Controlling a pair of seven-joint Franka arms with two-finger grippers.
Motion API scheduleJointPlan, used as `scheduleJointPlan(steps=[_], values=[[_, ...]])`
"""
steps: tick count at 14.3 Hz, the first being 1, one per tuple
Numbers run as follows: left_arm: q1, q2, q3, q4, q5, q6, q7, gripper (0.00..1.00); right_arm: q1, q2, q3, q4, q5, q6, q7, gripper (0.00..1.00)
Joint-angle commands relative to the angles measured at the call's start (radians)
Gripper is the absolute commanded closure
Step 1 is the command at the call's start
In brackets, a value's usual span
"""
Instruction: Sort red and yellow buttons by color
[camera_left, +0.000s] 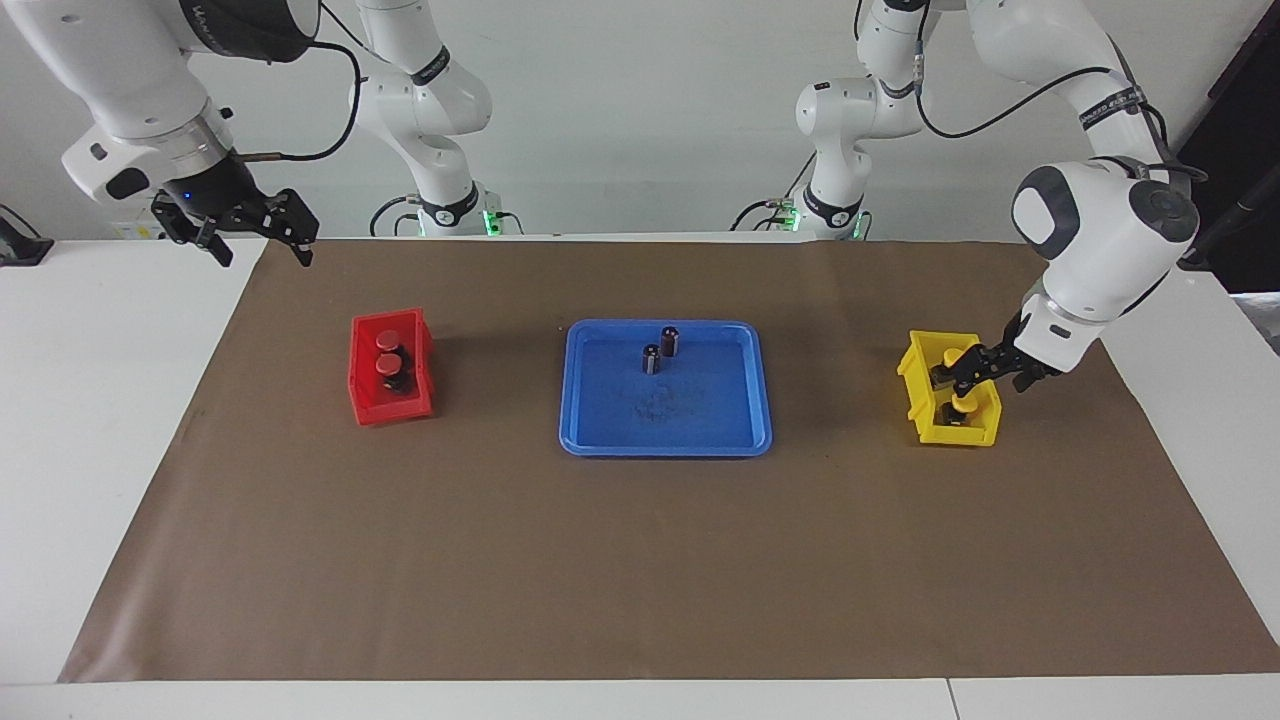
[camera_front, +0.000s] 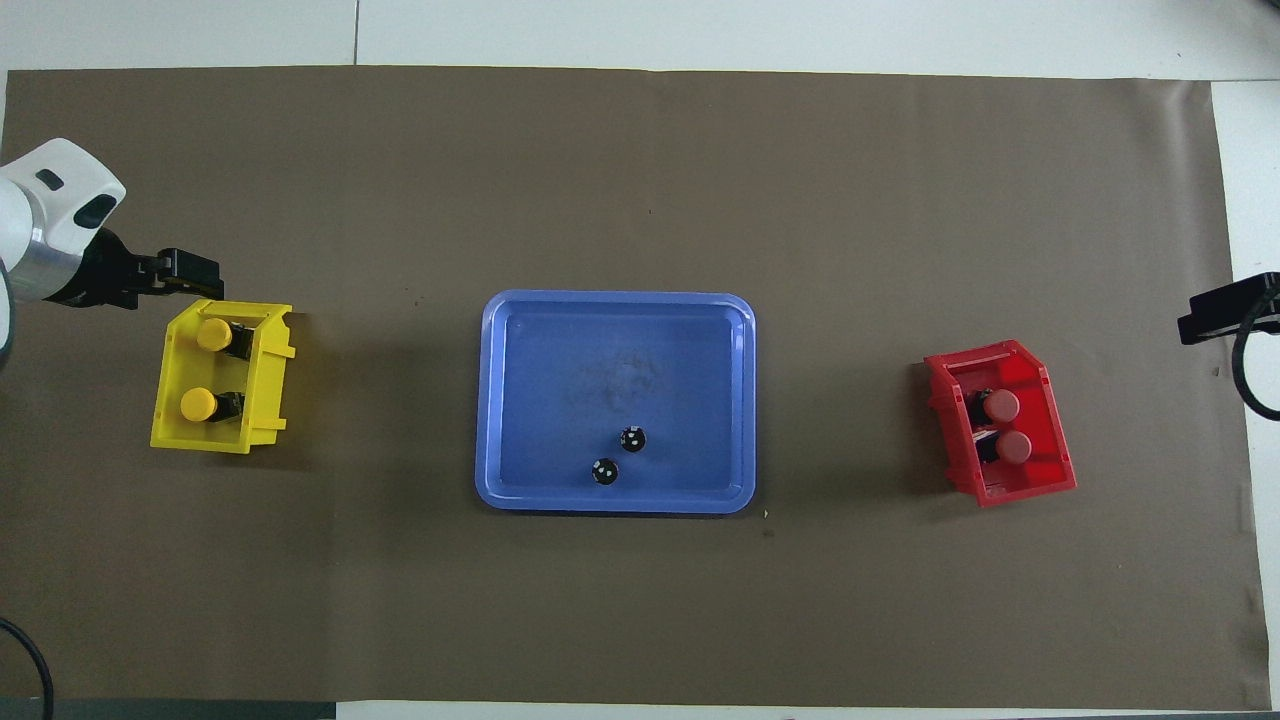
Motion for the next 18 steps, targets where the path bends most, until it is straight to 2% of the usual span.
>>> scheduleJointPlan(steps=[1,5,8,12,18], values=[[-0.004,-0.016,0.001,0.081,0.01,-0.104,0.013,0.0,0.003,-0.021,0.001,-0.019,-0.002,-0.01,0.004,0.0],[-0.002,-0.035,-0.002,0.225,0.01,-0.315,0.015,0.0,0.003,-0.021,0.001,-0.019,-0.002,-0.01,0.006,0.0],[-0.004,-0.062,-0.005,0.271,0.035,-0.426,0.016,0.0,0.003,-0.021,0.001,-0.019,-0.004,-0.012,0.006,0.0],[-0.001,-0.142,-0.003,0.27,0.042,-0.493,0.101,0.0,0.003,-0.021,0.001,-0.019,-0.002,-0.01,0.004,0.0],[-0.013,-0.134,-0.011,0.297,0.036,-0.498,0.101,0.0,0.003,-0.021,0.001,-0.019,-0.002,-0.01,0.004,0.0]])
